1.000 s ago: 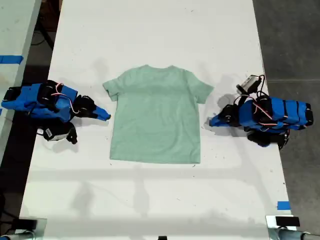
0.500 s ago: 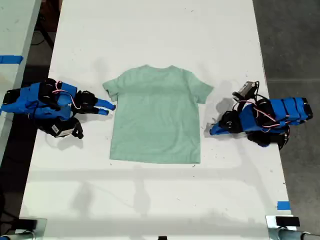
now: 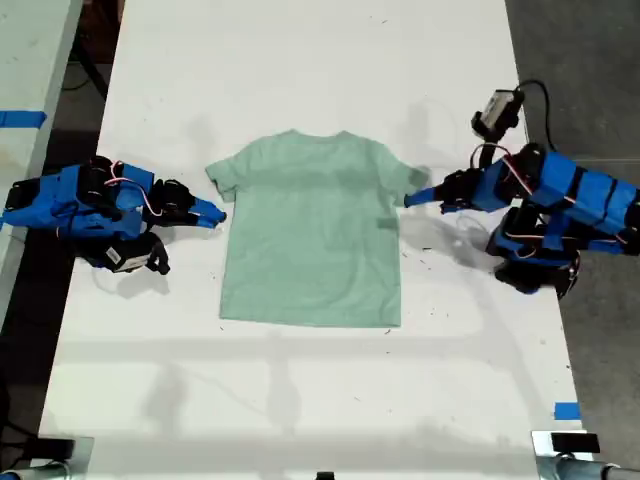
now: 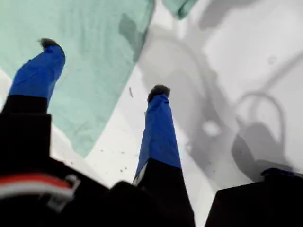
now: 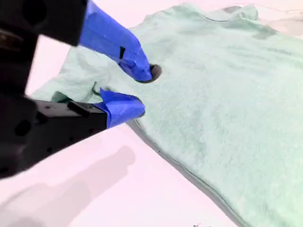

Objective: Fold t shirt

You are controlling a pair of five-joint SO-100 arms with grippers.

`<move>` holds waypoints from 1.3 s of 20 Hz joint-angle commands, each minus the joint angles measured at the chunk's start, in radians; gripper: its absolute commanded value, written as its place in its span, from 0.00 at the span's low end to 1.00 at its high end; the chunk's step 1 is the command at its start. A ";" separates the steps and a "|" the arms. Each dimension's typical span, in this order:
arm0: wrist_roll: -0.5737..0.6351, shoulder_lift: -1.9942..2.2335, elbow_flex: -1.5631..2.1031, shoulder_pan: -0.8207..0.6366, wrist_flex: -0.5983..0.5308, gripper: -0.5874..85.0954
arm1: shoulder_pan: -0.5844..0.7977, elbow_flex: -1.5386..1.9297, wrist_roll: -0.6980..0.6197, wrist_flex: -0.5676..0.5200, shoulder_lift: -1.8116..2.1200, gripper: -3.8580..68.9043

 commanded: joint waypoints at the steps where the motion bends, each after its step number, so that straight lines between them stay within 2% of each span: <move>1: 0.008 0.005 0.014 -0.018 -0.015 0.13 | 0.270 -0.107 -0.164 -0.104 -0.236 0.43; 3: 0.009 0.005 0.015 -0.072 -0.015 0.12 | 0.357 -0.164 -0.219 -0.209 -0.462 0.48; 5: 0.009 0.005 0.015 -0.107 -0.015 0.11 | 0.385 -0.222 -0.224 -0.314 -0.666 0.40; 8: 0.011 0.005 0.015 -0.103 -0.015 0.11 | 0.379 -0.377 -0.224 -0.336 -0.862 0.36; 13: 0.011 0.005 0.015 -0.080 -0.015 0.11 | 0.379 -0.437 -0.209 -0.374 -0.894 0.35; 17: 0.011 0.005 0.015 -0.071 -0.015 0.10 | 0.359 -0.347 -0.152 -0.497 -0.933 0.35; 21: 0.011 0.005 0.015 -0.051 -0.015 0.10 | 0.364 -0.316 -0.147 -0.528 -0.971 0.34; 22: 0.011 0.005 0.015 -0.051 -0.015 0.10 | 0.360 -0.314 -0.144 -0.532 -0.977 0.26; 23: 0.011 0.005 0.015 -0.051 -0.015 0.10 | 0.359 -0.311 -0.141 -0.535 -0.977 0.10; 26: 0.011 0.005 0.015 -0.052 -0.015 0.10 | 0.342 -0.376 -0.137 -0.459 -0.965 0.07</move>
